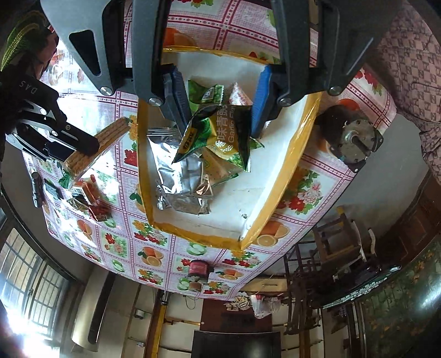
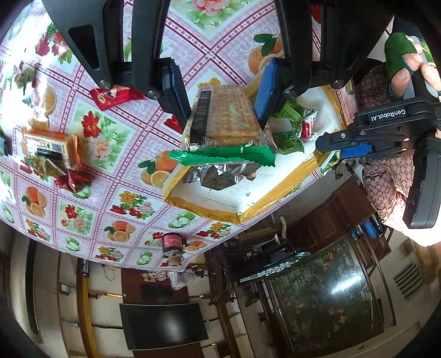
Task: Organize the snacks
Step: 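Carry the pea snack bag and cracker pack over the white tray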
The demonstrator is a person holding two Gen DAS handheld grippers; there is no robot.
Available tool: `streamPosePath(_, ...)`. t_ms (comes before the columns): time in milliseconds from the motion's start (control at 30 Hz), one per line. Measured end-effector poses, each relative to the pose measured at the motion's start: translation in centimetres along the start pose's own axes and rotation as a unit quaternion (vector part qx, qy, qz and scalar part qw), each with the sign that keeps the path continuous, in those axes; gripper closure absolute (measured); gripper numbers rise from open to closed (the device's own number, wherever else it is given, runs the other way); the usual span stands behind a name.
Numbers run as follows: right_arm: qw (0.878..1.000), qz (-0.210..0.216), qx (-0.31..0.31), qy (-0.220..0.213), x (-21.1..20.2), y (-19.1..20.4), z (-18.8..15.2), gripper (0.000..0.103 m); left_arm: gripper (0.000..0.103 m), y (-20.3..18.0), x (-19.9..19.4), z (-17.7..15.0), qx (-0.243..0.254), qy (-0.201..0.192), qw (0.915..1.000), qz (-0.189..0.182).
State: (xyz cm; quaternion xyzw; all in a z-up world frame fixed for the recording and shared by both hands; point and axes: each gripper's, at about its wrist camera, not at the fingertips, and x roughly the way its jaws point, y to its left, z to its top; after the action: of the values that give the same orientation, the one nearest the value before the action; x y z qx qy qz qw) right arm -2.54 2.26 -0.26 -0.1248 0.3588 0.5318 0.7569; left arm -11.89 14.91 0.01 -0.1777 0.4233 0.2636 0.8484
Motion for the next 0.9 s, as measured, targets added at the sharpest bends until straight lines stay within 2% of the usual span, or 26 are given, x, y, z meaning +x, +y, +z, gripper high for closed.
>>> streamPosePath(267, 1.0, 0.018, -0.024, 0.003, 1.9, 2.2, 1.8, 0.057, 0.059, 1.8, 0.8, -0.2, -0.015, 0.008, 0.9998, 0.012)
streamPosePath(900, 0.998, 0.03, -0.038, 0.027, 5.1, 3.2, 2.9, 0.058, 0.059, 3.2, 2.2, 0.1, -0.025, 0.015, 0.9993, 0.024)
